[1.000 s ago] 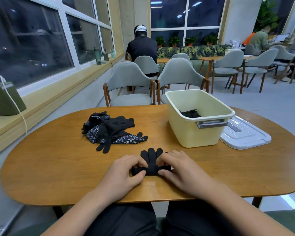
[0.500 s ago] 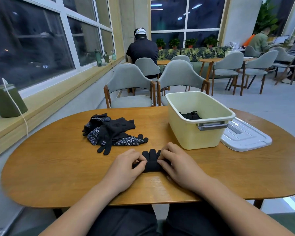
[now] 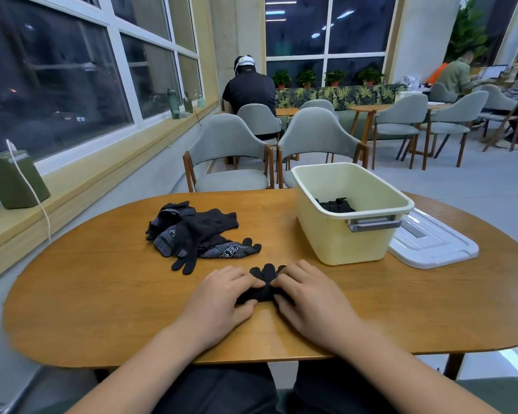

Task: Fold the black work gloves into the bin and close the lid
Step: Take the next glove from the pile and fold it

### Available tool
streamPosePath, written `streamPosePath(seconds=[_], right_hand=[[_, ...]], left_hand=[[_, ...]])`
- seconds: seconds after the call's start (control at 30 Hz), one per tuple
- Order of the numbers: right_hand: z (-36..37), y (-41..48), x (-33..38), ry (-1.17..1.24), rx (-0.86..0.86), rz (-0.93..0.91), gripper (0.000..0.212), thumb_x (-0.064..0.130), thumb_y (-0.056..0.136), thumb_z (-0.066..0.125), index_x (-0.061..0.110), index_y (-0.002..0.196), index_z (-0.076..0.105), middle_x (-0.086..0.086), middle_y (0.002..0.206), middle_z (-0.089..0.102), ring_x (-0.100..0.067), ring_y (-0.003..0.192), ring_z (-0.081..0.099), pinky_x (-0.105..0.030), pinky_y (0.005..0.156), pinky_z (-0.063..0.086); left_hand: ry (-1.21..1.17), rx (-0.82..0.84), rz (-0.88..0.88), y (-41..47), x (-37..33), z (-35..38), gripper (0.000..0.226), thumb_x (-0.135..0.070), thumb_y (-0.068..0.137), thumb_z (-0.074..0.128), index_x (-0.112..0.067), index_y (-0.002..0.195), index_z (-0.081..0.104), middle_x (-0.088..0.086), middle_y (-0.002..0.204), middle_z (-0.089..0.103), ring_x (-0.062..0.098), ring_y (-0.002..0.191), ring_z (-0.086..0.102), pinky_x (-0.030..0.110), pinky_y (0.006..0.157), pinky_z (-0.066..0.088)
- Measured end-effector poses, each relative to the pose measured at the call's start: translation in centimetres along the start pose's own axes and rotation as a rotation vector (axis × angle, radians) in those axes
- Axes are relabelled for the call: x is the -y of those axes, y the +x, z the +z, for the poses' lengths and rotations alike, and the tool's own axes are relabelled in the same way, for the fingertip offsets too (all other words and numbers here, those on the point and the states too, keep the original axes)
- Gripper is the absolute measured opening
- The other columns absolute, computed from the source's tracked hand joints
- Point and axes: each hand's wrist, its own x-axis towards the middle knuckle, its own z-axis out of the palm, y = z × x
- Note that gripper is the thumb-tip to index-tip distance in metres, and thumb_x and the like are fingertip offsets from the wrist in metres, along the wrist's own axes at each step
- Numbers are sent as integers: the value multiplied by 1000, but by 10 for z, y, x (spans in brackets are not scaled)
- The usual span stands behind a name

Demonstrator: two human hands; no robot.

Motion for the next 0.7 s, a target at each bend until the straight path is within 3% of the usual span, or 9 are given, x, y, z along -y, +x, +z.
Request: streamPosePath(seconds=[0.17, 0.27, 0.37, 0.57, 0.7], right_hand=[[-5, 1, -7, 52, 73, 17, 24, 40, 98, 74, 29, 119, 69, 14, 114, 62, -12, 105, 51, -31, 83, 52], [-15, -3, -9, 165, 126, 23, 25, 44, 99, 74, 30, 120, 70, 18, 110, 63, -4, 103, 47, -29, 84, 50], [-23, -7, -9, 229, 133, 37, 18, 44, 101, 71, 34, 115, 65, 26, 103, 57, 4, 100, 44, -23, 83, 47], [-15, -2, -14, 238, 100, 74, 13, 46, 105, 65, 34, 108, 68, 21, 101, 66, 2, 97, 46, -28, 82, 49], [-12, 2, -15, 213, 94, 102, 16, 46, 107, 62, 32, 107, 70, 20, 101, 68, -1, 94, 45, -30, 82, 49]], left_hand=[[-97, 96, -16, 3, 5, -7, 35, -48, 92, 67, -35, 123, 74, -23, 113, 67, -2, 109, 60, 28, 96, 53], [-232, 125, -56, -3, 6, -14, 28, -40, 92, 81, -38, 120, 76, -28, 113, 70, -6, 110, 63, 13, 91, 50], [-295, 119, -104, -7, 4, -17, 26, -39, 94, 81, -44, 118, 76, -31, 116, 70, -7, 115, 62, 7, 88, 46], [-311, 67, -142, 2, 9, -10, 20, -48, 91, 81, -42, 110, 79, -27, 109, 72, -2, 107, 66, 14, 84, 48], [-298, 14, -116, 8, 12, -4, 23, -50, 90, 82, -37, 109, 81, -24, 105, 70, 0, 105, 66, 25, 92, 54]])
